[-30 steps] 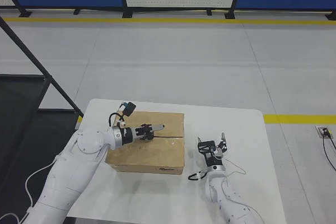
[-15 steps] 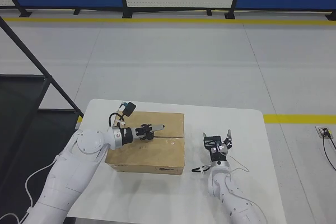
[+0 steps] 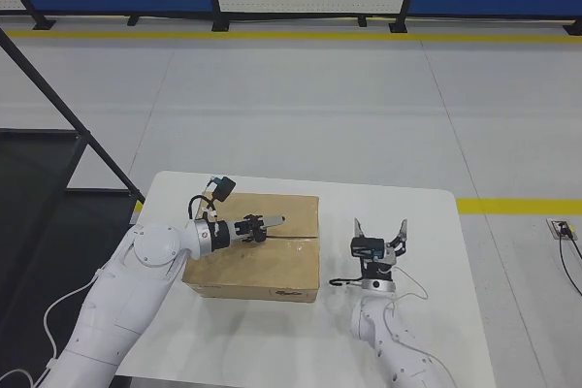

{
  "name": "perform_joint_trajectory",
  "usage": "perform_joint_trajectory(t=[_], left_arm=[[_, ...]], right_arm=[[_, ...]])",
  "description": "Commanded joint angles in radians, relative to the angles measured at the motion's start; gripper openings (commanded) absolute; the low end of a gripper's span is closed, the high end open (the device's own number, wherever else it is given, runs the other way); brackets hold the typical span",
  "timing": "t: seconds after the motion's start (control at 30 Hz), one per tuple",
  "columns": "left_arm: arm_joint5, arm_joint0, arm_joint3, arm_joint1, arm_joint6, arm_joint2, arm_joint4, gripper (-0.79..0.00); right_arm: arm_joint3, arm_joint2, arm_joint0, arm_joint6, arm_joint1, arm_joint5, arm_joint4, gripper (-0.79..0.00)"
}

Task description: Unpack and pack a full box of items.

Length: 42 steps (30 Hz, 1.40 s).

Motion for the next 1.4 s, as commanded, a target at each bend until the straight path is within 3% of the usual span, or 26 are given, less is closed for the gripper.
perform_joint_trajectory(t=[0.0, 0.3, 0.63, 1.0, 1.2, 1.37], left_arm=[[0.0, 0.0, 0.0, 0.0, 0.0, 0.0, 0.0, 0.0], [0.0, 0.0, 0.0, 0.0, 0.0, 0.0, 0.0, 0.0], [0.0, 0.0, 0.0, 0.0, 0.0, 0.0, 0.0, 0.0], [0.0, 0.0, 0.0, 0.0, 0.0, 0.0, 0.0, 0.0], [0.001, 0.015, -0.013, 0.002, 0.023, -0.006, 0.008, 0.0], [0.01, 0.043, -0.047, 0.016, 0.05, -0.057, 0.03, 0.0]], right_arm=[[-0.035, 0.003, -0.014, -0.002, -0.002, 0.016, 0.0, 0.0], [-0.159, 0.006, -0.057, 0.073, -0.002, 0.059, -0.078, 0.0], [-0.338, -0.029, -0.096, 0.266, -0.01, 0.164, -0.256, 0.0], [-0.468, -0.07, -0.107, 0.476, -0.022, 0.15, -0.464, 0.0], [-0.491, -0.093, -0.11, 0.532, -0.033, 0.15, -0.535, 0.0], [-0.494, -0.1, -0.109, 0.554, -0.041, 0.144, -0.564, 0.0]])
